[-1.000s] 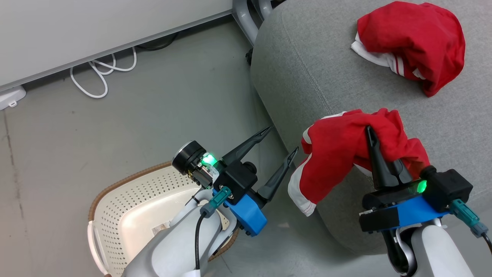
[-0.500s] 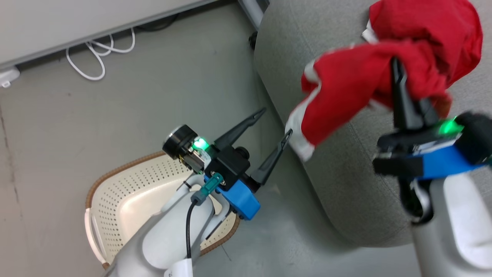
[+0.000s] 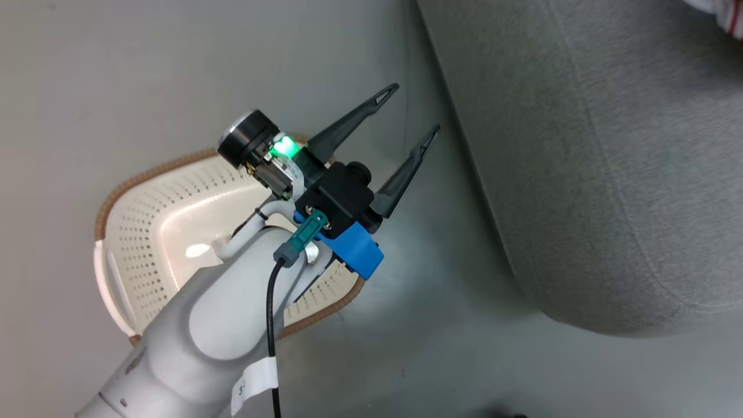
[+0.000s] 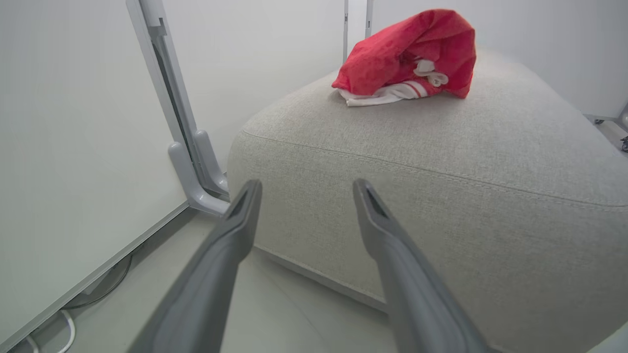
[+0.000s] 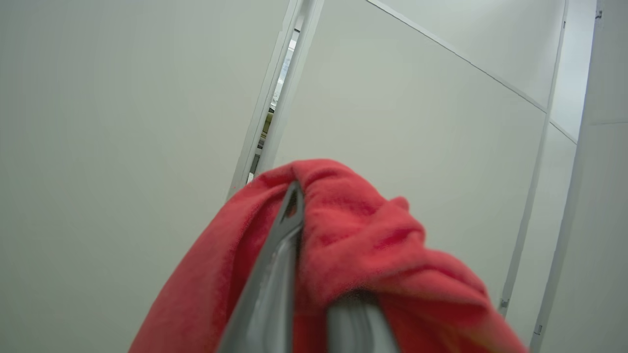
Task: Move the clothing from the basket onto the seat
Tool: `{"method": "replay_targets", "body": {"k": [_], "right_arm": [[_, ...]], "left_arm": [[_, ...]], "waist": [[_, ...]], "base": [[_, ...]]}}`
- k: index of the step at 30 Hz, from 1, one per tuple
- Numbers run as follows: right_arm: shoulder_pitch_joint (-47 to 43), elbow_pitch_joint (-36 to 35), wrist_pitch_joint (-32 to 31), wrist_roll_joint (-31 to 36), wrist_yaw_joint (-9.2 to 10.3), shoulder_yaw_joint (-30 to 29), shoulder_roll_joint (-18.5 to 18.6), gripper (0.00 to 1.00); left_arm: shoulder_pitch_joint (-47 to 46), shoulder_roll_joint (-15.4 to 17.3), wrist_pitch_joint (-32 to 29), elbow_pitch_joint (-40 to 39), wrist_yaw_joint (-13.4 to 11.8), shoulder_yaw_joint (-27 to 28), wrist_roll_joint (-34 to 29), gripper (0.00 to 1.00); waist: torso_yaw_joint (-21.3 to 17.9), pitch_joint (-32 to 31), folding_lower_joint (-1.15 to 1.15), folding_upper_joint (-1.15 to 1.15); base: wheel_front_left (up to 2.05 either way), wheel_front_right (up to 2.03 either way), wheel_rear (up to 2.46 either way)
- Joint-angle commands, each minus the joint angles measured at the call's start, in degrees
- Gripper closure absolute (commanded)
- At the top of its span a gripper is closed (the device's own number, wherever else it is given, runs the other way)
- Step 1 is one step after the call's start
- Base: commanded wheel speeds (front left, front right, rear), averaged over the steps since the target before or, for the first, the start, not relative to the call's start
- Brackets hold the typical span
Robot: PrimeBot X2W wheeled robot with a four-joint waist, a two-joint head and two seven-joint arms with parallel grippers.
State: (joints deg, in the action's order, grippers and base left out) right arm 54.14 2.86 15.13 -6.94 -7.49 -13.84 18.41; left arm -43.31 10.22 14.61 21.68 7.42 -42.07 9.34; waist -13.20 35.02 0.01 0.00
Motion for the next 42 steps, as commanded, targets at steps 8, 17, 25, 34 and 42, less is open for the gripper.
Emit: {"method": "replay_targets", "body": {"k": [8, 17, 25, 34, 42], "right_arm": [[4.0, 9.8, 0.0, -1.8, -0.01, -7.2, 8.7, 1.00], [0.7, 25.1, 0.0, -0.5, -0.01, -7.0, 7.3, 1.00], [-1.3, 30.4, 0.0, -0.5, -0.01, -6.8, 5.5, 0.87], [-12.7, 24.9, 0.0, 0.2, 0.00, -6.4, 1.8, 0.00], [-25.7, 16.4, 0.0, 1.0, -0.01, -5.3, -2.1, 0.00]], "left_arm": [[-3.7, 1.9, -0.9, -2.6, -0.4, 0.2, -1.3, 0.00], [-5.1, 1.3, -0.5, -2.9, -0.6, -0.5, -0.9, 0.00], [-4.8, 2.1, -0.2, -2.6, -1.3, 0.0, -0.2, 0.00], [-1.2, 0.9, 0.6, -1.3, -2.9, 1.7, 2.3, 0.00], [5.9, 0.2, 0.6, -3.7, -4.6, 6.9, 4.7, 0.00]], "waist": [[0.4, 10.0, -0.01, 0.00], [2.0, 11.4, -0.01, 0.00], [2.2, 10.7, -0.01, 0.00], [1.7, 2.9, -0.01, 0.00], [2.6, -7.4, -0.01, 0.00]], "base": [[0.00, 0.00, 0.00], [0.00, 0.00, 0.00], [0.00, 0.00, 0.00], [0.00, 0.00, 0.00], [0.00, 0.00, 0.00]]}}
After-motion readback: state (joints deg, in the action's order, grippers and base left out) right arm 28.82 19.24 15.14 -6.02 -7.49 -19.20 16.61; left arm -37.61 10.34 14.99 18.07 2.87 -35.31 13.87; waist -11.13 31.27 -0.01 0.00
